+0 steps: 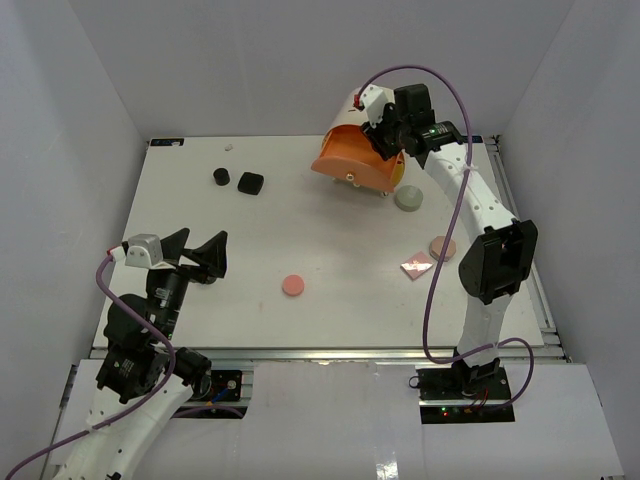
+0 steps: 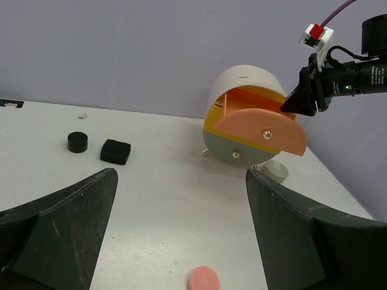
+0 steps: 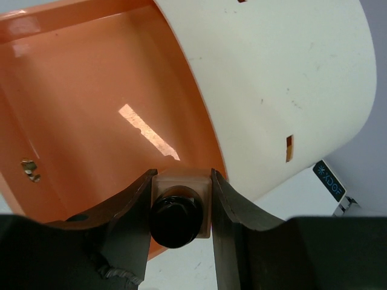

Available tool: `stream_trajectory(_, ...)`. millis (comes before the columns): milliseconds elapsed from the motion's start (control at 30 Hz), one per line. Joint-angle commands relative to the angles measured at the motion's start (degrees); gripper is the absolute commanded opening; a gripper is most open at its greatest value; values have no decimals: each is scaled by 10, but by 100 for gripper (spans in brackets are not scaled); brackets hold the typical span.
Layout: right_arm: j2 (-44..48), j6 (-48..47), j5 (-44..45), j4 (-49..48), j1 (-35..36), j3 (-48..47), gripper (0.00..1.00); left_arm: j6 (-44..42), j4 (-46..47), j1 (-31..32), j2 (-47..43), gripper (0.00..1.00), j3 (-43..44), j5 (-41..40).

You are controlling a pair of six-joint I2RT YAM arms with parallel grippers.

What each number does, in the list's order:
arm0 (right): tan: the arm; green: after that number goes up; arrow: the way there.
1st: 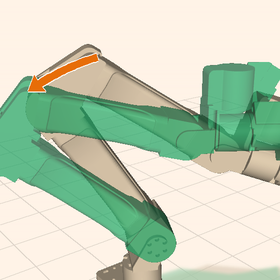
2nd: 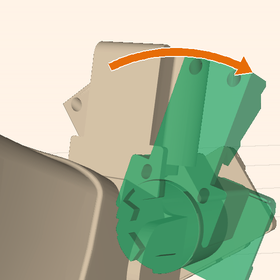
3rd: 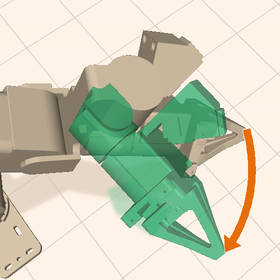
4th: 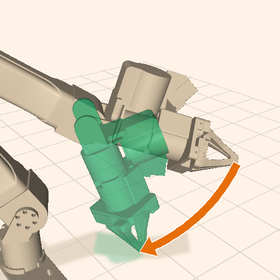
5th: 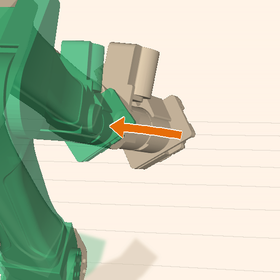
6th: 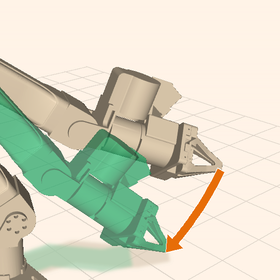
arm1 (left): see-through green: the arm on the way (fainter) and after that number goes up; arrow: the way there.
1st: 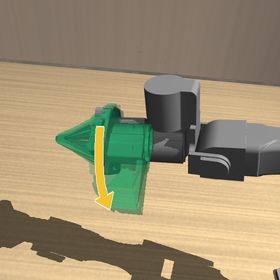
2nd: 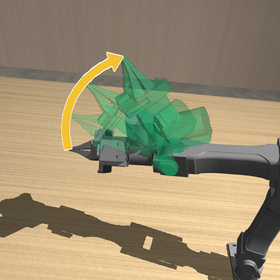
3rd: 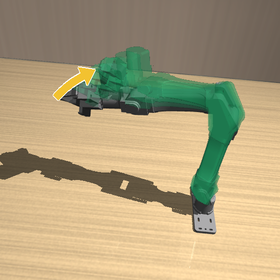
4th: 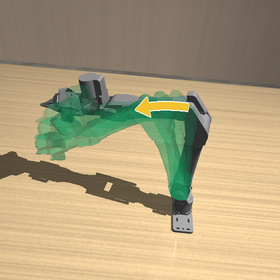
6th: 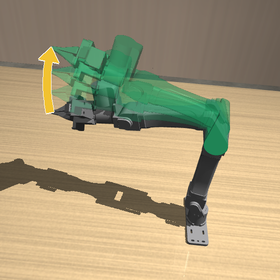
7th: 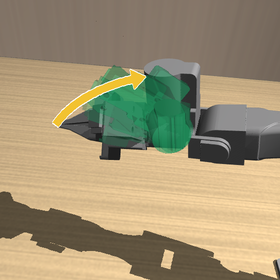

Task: Organize the makeup

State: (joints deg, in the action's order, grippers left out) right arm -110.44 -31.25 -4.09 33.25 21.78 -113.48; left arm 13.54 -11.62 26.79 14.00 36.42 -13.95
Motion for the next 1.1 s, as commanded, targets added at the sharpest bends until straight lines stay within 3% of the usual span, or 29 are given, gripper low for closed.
stream_trajectory(0,-1,10,-28,13,6,-55,19,2,-1,-2,9,98,1,10)
stream_trajectory(167,-1,-8,-15,36,15,-53,21,2,0,-2,10,98,1,11)
stream_trajectory(433,-11,-57,81,57,56,-53,22,2,1,-2,11,98,1,12)
stream_trajectory(633,-32,-75,112,62,71,-68,31,2,0,-2,11,98,1,12)
stream_trajectory(800,-48,-84,122,62,73,-82,48,2,0,-2,13,98,0,11)
stream_trajectory(833,-53,-85,122,61,74,-86,58,3,0,-2,13,98,1,11)
stream_trajectory(1000,-69,-87,114,60,75,-112,85,2,0,-2,16,98,0,12)
stream_trajectory(1067,-73,-87,111,61,76,-124,89,2,0,-2,16,98,0,11)
